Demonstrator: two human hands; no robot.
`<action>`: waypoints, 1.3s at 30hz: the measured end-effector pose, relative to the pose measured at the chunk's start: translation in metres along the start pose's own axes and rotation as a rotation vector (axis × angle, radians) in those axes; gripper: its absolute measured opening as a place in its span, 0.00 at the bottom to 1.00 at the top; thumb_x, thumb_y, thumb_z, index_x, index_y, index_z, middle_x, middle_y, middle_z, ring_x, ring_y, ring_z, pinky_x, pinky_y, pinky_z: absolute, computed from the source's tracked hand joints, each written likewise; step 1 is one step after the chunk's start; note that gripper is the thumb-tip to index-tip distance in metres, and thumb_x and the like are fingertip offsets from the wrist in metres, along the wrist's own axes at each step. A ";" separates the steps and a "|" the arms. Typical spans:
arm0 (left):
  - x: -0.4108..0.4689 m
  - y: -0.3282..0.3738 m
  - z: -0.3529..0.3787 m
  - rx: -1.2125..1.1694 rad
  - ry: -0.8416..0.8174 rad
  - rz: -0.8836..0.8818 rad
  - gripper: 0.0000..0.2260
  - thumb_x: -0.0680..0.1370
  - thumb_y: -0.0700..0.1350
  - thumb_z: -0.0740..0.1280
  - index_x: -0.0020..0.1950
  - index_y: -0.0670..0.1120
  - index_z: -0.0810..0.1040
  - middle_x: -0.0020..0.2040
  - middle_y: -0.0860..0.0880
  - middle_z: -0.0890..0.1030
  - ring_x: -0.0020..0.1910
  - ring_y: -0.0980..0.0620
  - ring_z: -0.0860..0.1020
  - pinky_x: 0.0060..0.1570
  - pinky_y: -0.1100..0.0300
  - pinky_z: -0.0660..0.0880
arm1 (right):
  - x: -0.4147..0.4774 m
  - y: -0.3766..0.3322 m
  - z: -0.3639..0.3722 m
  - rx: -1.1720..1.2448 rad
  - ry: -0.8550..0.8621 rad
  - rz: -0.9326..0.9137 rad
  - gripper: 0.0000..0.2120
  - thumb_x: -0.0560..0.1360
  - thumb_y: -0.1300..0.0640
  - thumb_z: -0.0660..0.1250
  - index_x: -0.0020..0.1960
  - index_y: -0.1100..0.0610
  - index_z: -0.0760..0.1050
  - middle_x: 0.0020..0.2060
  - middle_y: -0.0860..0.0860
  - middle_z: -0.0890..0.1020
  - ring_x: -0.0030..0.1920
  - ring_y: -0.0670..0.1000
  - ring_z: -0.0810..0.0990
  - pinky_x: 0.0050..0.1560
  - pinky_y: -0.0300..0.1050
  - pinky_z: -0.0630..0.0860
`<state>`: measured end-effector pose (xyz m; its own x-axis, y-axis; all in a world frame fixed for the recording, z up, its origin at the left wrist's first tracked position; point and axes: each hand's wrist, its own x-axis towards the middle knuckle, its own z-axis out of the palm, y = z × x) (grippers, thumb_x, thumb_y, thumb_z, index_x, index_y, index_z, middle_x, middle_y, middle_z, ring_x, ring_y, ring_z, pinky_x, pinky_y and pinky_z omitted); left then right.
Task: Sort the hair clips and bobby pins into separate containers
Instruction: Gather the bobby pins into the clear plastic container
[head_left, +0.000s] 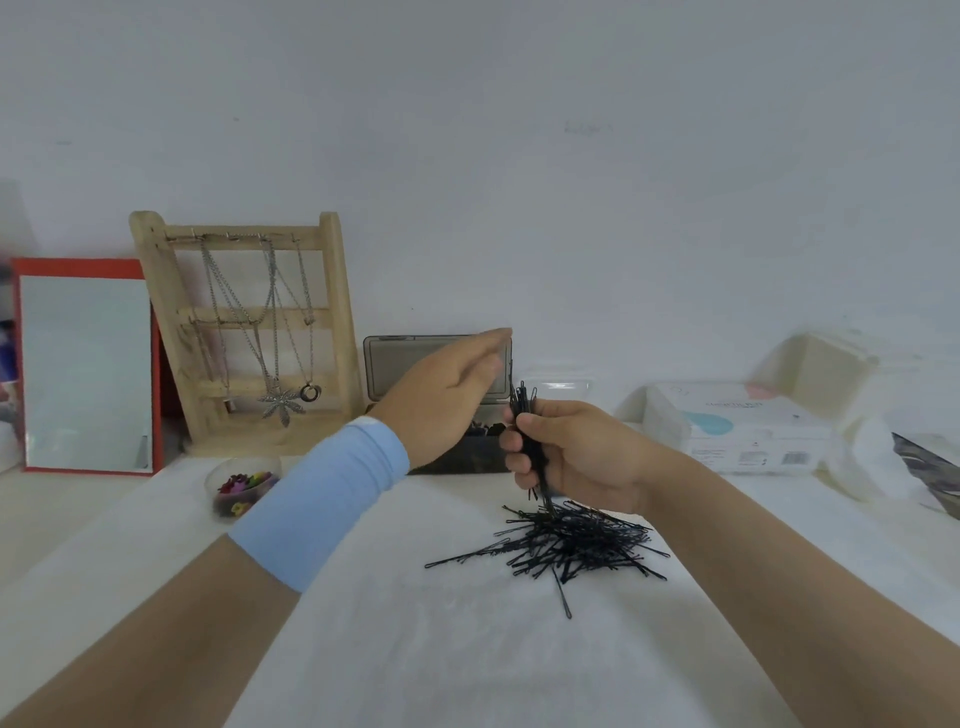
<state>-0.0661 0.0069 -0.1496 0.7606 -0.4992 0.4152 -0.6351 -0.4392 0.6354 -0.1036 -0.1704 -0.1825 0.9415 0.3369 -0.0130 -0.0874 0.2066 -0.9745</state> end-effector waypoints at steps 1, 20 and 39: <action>0.008 0.007 0.000 0.018 -0.053 -0.004 0.19 0.84 0.52 0.54 0.76 0.57 0.65 0.74 0.59 0.68 0.73 0.62 0.65 0.74 0.59 0.59 | 0.000 -0.002 -0.002 0.010 -0.010 0.005 0.08 0.84 0.64 0.53 0.52 0.59 0.70 0.36 0.52 0.71 0.33 0.50 0.69 0.37 0.43 0.65; 0.039 0.012 0.038 -0.828 0.045 -0.346 0.10 0.84 0.43 0.59 0.62 0.45 0.77 0.65 0.44 0.79 0.61 0.49 0.79 0.65 0.51 0.74 | 0.003 -0.029 -0.040 0.274 0.182 -0.255 0.08 0.84 0.64 0.53 0.50 0.57 0.69 0.34 0.52 0.71 0.32 0.50 0.69 0.34 0.42 0.69; 0.035 0.022 0.052 -1.636 -0.269 -0.693 0.29 0.84 0.51 0.53 0.70 0.25 0.62 0.67 0.33 0.72 0.70 0.31 0.68 0.69 0.38 0.64 | 0.005 -0.028 -0.030 -0.014 0.342 -0.449 0.09 0.84 0.66 0.54 0.53 0.56 0.71 0.38 0.53 0.77 0.37 0.53 0.75 0.48 0.49 0.75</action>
<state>-0.0604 -0.0595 -0.1548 0.6562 -0.7330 -0.1793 0.6478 0.4253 0.6320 -0.0862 -0.2024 -0.1617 0.9375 -0.0989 0.3336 0.3478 0.2478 -0.9042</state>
